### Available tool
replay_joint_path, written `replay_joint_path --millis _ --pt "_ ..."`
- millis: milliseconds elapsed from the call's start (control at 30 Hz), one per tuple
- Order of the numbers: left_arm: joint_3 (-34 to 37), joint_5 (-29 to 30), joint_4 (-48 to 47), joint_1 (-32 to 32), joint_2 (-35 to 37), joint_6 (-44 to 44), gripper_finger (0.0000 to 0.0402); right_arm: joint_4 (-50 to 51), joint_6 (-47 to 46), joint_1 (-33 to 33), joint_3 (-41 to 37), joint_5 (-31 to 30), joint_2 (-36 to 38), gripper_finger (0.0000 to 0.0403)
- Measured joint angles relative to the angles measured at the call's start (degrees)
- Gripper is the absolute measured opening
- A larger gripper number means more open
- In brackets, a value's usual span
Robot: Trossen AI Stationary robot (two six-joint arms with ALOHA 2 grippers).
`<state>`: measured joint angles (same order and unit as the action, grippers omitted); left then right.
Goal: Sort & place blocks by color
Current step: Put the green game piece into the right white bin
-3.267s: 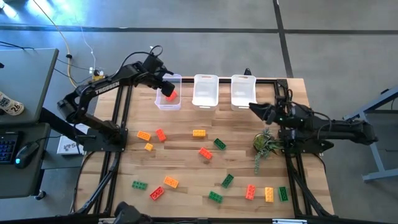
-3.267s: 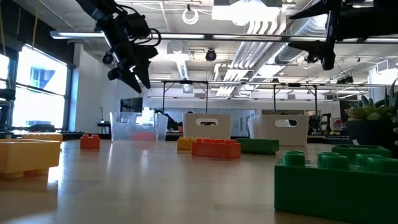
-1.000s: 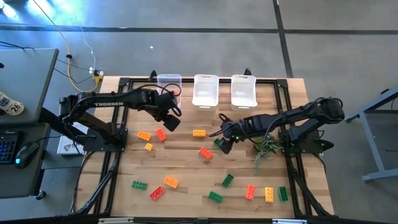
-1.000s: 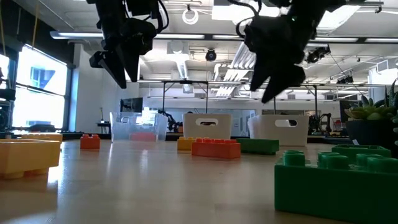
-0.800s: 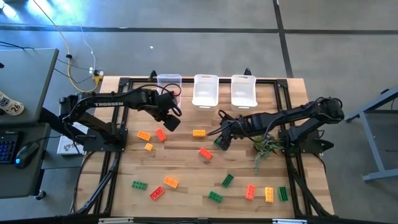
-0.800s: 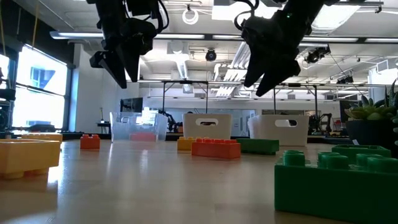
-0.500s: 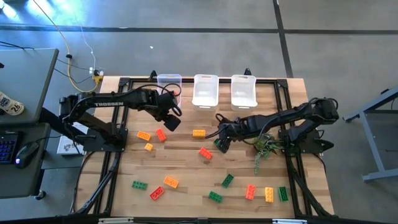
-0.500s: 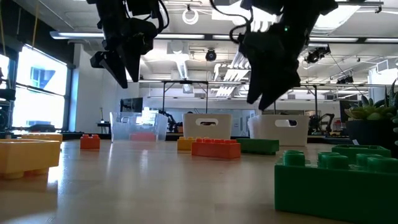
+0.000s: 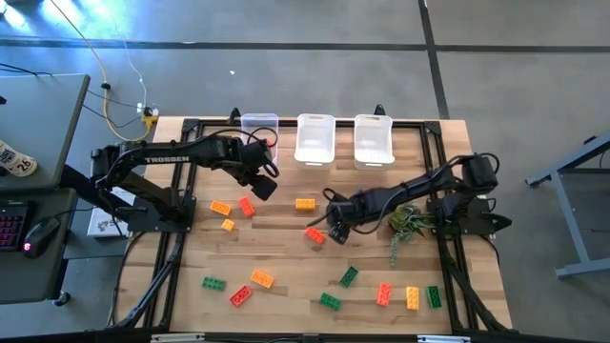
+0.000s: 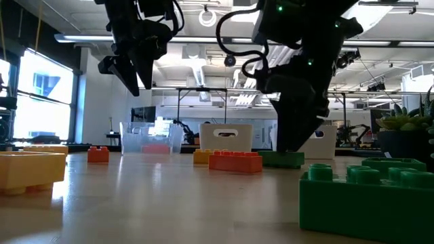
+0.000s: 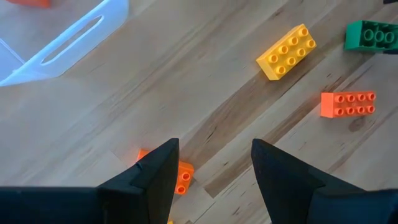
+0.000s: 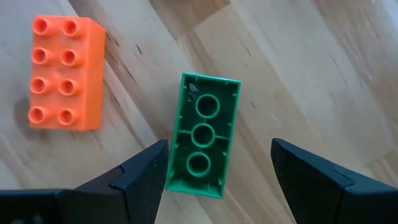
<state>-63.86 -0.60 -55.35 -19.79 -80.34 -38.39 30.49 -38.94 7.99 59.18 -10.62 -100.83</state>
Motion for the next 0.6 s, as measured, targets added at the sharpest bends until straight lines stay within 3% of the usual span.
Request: replay_joint_path --millis 367,600 --pt "0.0 3.7 0.0 0.0 0.0 0.1 0.0188 -1.1 -0.1 0.0 0.0 -1.3 -2.4 0.0257" --pt "0.0 9.9 0.8 -0.1 0.0 2.3 0.0188 -0.8 -4.1 -1.1 0.0 -0.1 -2.4 0.0146"
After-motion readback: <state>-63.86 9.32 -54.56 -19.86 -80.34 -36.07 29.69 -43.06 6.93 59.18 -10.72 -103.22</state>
